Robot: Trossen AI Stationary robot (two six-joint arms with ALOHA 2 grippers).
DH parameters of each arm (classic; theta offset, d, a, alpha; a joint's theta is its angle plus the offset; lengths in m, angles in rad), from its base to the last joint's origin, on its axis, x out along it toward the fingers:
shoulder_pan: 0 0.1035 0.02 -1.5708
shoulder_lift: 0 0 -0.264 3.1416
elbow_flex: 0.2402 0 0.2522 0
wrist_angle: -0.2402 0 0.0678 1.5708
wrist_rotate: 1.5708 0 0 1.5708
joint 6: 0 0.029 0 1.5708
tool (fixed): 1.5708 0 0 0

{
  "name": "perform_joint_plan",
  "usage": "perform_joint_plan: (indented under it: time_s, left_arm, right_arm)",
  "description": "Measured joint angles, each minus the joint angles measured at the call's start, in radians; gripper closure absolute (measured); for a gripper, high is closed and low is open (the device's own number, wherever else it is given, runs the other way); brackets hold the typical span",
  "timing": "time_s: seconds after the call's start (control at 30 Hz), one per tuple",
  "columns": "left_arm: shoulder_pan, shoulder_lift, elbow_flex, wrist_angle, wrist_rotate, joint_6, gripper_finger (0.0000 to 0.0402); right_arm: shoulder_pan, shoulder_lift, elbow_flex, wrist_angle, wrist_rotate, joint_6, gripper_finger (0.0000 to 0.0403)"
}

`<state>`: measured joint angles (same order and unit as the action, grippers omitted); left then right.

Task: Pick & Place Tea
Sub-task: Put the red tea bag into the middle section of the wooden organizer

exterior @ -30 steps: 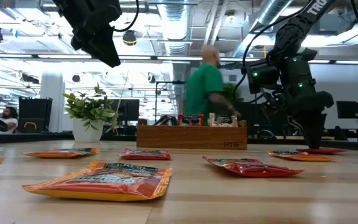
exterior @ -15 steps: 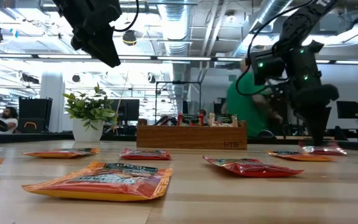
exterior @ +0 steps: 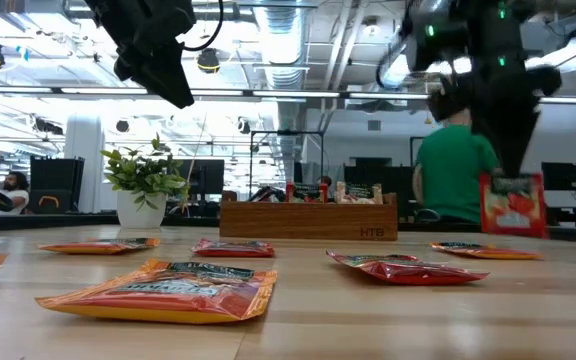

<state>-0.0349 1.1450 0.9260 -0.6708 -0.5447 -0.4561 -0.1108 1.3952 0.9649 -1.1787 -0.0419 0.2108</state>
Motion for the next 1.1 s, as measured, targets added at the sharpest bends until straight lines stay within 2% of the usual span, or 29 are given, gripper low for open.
perform_joint_plan:
  time_s: [0.37,0.5,0.83,1.1]
  left_arm:
    - [0.0,0.0,0.0,0.0,0.04,-0.001,0.0264]
    - [0.0,0.0,0.0,0.0,0.061,-0.002,0.0264]
    - [0.0,0.0,0.0,-0.016,0.064,-0.005,0.0264]
    - [0.0,0.0,0.0,-0.17,0.047,-0.013,0.0264]
  right_arm:
    - [0.073,0.001,0.253,-0.052,0.04,0.026,0.0403]
    - [0.084,0.043,0.34,-0.074,0.052,0.013,0.0403]
    - [0.086,0.307,0.64,-0.091,0.127,-0.204,0.0403]
    - [0.02,0.548,0.954,-0.099,0.166,-0.422,0.0403]
